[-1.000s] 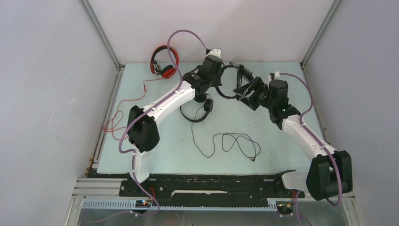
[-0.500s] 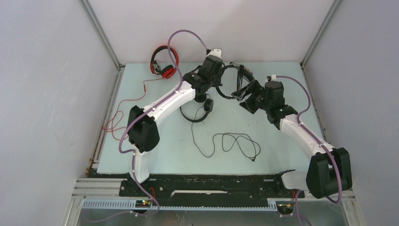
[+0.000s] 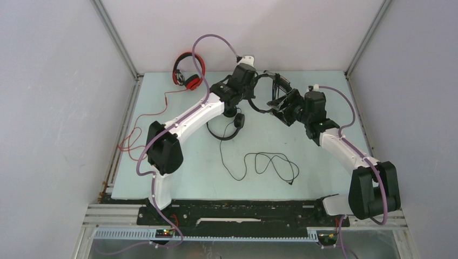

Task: Wrap the headphones
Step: Wrap the headphones cable around the headphones.

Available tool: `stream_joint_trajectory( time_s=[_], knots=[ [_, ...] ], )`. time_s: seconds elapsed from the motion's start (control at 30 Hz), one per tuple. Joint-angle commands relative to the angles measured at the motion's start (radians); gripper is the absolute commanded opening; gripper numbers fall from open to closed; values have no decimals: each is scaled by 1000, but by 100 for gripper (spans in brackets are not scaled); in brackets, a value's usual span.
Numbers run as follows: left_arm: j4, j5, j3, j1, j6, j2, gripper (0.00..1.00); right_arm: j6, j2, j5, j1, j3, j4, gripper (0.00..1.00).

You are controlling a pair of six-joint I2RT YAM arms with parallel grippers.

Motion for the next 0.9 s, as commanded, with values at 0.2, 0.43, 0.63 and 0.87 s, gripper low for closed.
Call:
stream_joint_trajectory(
  time_s=[0.2, 0.43, 0.63, 0.87],
  knots=[
    [65, 63, 27, -9, -64, -35, 0, 44, 50, -3, -39, 19, 130, 66],
    [38, 46, 54, -9, -49, 3, 0, -17, 52, 2, -52, 20, 88, 63],
    [32, -19, 80, -6, -15, 18, 0, -130, 9, 5, -59, 24, -40, 74],
    [42, -21, 104, -7, -15, 29, 0, -108, -3, -69, -64, 23, -65, 94]
  ],
)
